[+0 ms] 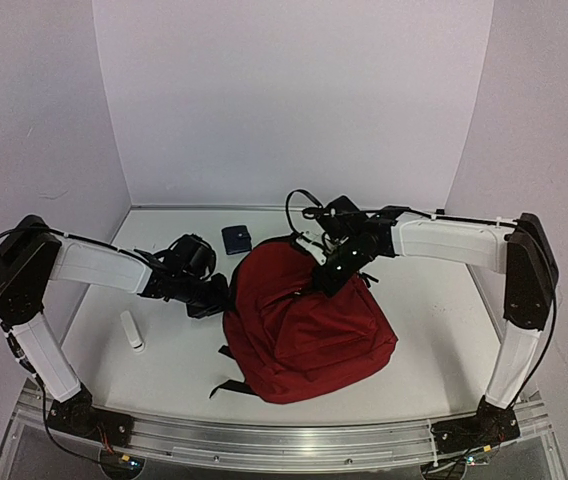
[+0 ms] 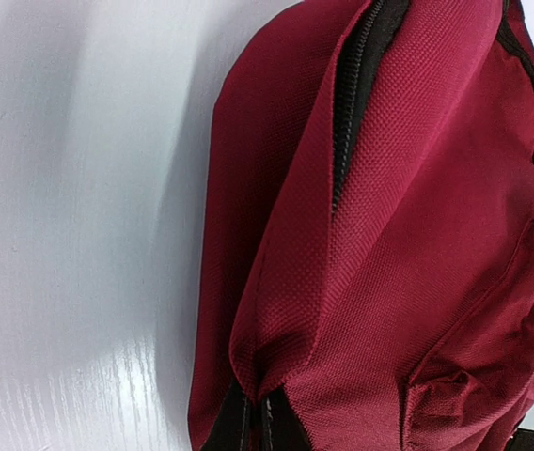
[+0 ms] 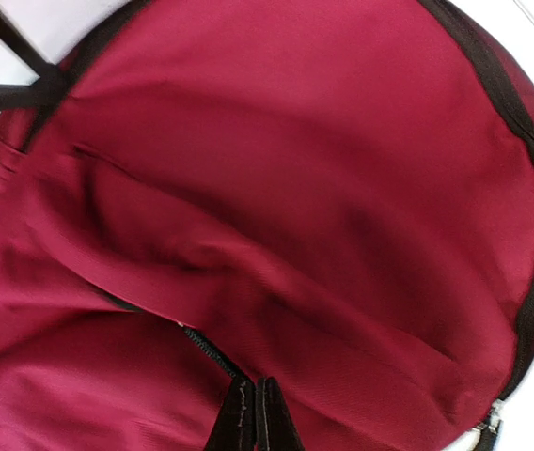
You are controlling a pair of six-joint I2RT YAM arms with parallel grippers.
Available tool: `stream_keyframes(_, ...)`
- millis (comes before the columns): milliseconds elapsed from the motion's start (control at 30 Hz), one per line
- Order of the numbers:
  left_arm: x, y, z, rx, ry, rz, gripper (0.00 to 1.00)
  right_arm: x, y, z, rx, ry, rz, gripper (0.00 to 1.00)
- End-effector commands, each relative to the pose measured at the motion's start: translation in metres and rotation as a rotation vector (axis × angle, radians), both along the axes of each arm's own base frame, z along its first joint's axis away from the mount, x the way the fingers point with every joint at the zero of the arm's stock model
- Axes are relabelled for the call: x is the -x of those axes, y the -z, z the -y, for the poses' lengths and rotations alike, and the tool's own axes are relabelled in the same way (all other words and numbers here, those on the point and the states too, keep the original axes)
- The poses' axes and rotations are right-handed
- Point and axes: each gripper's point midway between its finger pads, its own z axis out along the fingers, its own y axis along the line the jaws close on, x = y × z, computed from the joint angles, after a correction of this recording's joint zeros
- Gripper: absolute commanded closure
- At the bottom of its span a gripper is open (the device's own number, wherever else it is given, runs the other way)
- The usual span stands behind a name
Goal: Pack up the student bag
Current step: Unzip the student bag at the center of the board.
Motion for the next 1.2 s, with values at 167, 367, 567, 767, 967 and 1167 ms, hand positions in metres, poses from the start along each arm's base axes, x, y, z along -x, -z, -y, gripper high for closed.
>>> stream_keyframes(167,-0.015,-0.019,-0.013,-0.037,0.03,0.093,0.96,-0.018,-0.021,0.049,-0.044,0.057,-0.025,1.0)
stream_keyframes(367,-0.017,-0.083,-0.002,0.003,0.14,0.29,0.77,-0.001,-0.037,0.025,-0.181,0.012,-0.133,1.0)
stream_keyframes(567,0.002,-0.146,0.03,0.075,0.357,0.487,0.31,0.0,-0.054,0.008,-0.267,-0.003,-0.17,1.0)
stream_keyframes(767,0.002,-0.141,0.08,0.085,0.52,0.469,0.28,-0.005,-0.058,0.001,-0.288,0.003,-0.18,1.0)
stream_keyframes(967,0.001,-0.103,0.13,0.029,0.643,0.401,0.3,-0.009,-0.058,0.006,-0.267,0.02,-0.153,1.0)
stream_keyframes(1167,-0.005,-0.084,0.133,-0.001,0.63,0.369,0.56,-0.007,-0.049,0.025,-0.197,0.048,-0.112,1.0)
